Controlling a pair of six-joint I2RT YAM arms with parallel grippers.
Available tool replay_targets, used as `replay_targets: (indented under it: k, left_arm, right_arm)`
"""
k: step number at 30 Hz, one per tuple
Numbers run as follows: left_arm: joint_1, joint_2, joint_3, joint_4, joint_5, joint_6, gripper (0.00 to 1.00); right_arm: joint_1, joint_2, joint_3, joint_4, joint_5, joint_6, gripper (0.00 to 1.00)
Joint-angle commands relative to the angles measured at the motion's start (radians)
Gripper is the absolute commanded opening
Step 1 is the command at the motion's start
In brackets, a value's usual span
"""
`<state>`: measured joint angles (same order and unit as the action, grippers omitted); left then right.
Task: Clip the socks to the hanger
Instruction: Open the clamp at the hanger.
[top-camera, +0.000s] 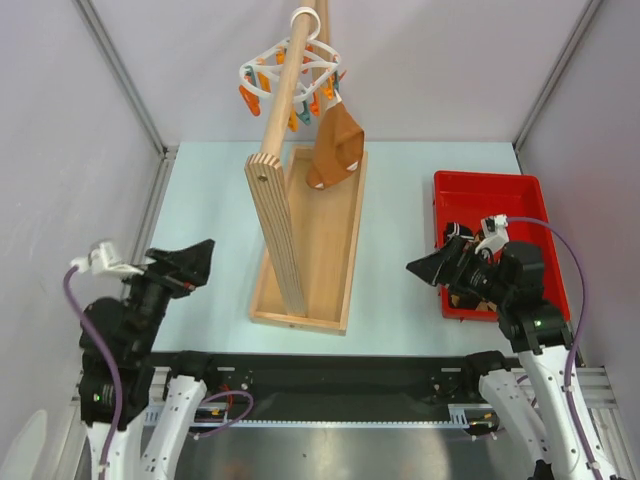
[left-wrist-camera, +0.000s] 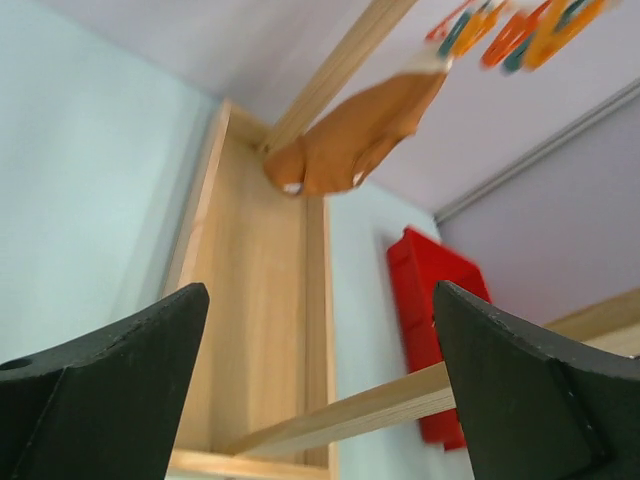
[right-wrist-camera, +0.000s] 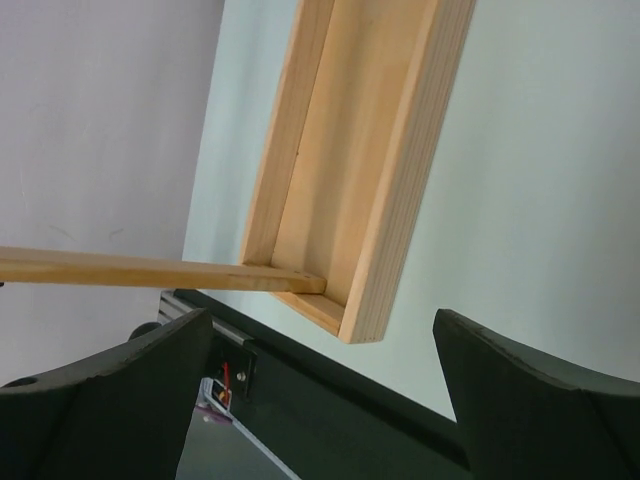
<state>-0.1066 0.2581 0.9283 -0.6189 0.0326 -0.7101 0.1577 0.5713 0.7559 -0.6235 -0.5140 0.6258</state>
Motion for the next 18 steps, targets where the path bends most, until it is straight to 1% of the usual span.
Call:
replay_targets:
  k: [1, 2, 3, 4, 5, 7, 8, 9, 10, 11, 12, 13, 14, 15, 16, 17, 18]
  left_arm:
    - [0.008, 0.088, 0.027, -0.073, 0.125, 0.086, 1.00]
    - [0.008, 0.131, 0.024, -0.065, 0.100, 0.074, 1.00]
    - [0.008, 0.154, 0.029, -0.085, 0.060, 0.054, 1.00]
    - [0.008, 0.176, 0.061, -0.099, -0.030, 0.025, 1.00]
    - [0.008, 0.200, 0.073, -0.100, -0.066, 0.017, 1.00]
    - [0.008, 0.246, 0.095, 0.000, -0.077, 0.052, 1.00]
    - [0.008, 0.260, 0.098, 0.052, -0.047, 0.070, 0.99]
    - [0.008, 0.300, 0.112, 0.092, -0.042, 0.099, 0.97]
    - [0.008, 0.323, 0.127, 0.143, -0.042, 0.103, 0.92]
    - [0.008, 0.352, 0.145, 0.165, -0.005, 0.104, 0.91]
    - [0.008, 0.431, 0.185, 0.188, 0.033, 0.119, 0.89]
    - [0.008, 0.470, 0.208, 0.230, 0.090, 0.123, 0.84]
    - [0.010, 0.519, 0.233, 0.245, 0.181, 0.113, 0.81]
    - [0.008, 0.561, 0.259, 0.270, 0.246, 0.101, 0.77]
    - [0.008, 0.634, 0.297, 0.321, 0.298, 0.087, 0.70]
    - [0.008, 0.659, 0.306, 0.370, 0.340, 0.072, 0.67]
    - [0.008, 0.681, 0.313, 0.408, 0.421, 0.036, 0.66]
  right_arm:
    - [-0.064, 0.027, -0.018, 0.000, -0.100, -0.033, 1.00]
    - [-0.081, 0.039, -0.026, 0.058, -0.230, -0.043, 1.00]
    - [-0.093, 0.051, -0.029, 0.086, -0.272, -0.041, 1.00]
    - [-0.101, 0.080, -0.033, 0.114, -0.302, -0.031, 1.00]
    - [-0.103, 0.093, -0.033, 0.175, -0.340, -0.008, 1.00]
    - [-0.103, 0.128, -0.020, 0.231, -0.375, 0.017, 1.00]
    - [-0.103, 0.166, -0.012, 0.285, -0.397, 0.037, 1.00]
    - [-0.099, 0.183, -0.006, 0.312, -0.400, 0.049, 1.00]
    - [-0.098, 0.202, 0.019, 0.335, -0.394, 0.054, 1.00]
    - [-0.084, 0.237, 0.029, 0.394, -0.376, 0.070, 0.99]
    - [-0.073, 0.255, 0.042, 0.436, -0.367, 0.084, 0.98]
    - [-0.058, 0.277, 0.052, 0.488, -0.353, 0.095, 0.98]
    - [-0.034, 0.315, 0.081, 0.580, -0.306, 0.100, 0.94]
    - [0.023, 0.340, 0.103, 0.614, -0.275, 0.074, 0.90]
    - [0.058, 0.363, 0.120, 0.687, -0.249, 0.054, 0.89]
    - [0.089, 0.386, 0.137, 0.802, -0.200, 0.025, 0.84]
    - [0.147, 0.445, 0.178, 0.859, -0.184, -0.041, 0.82]
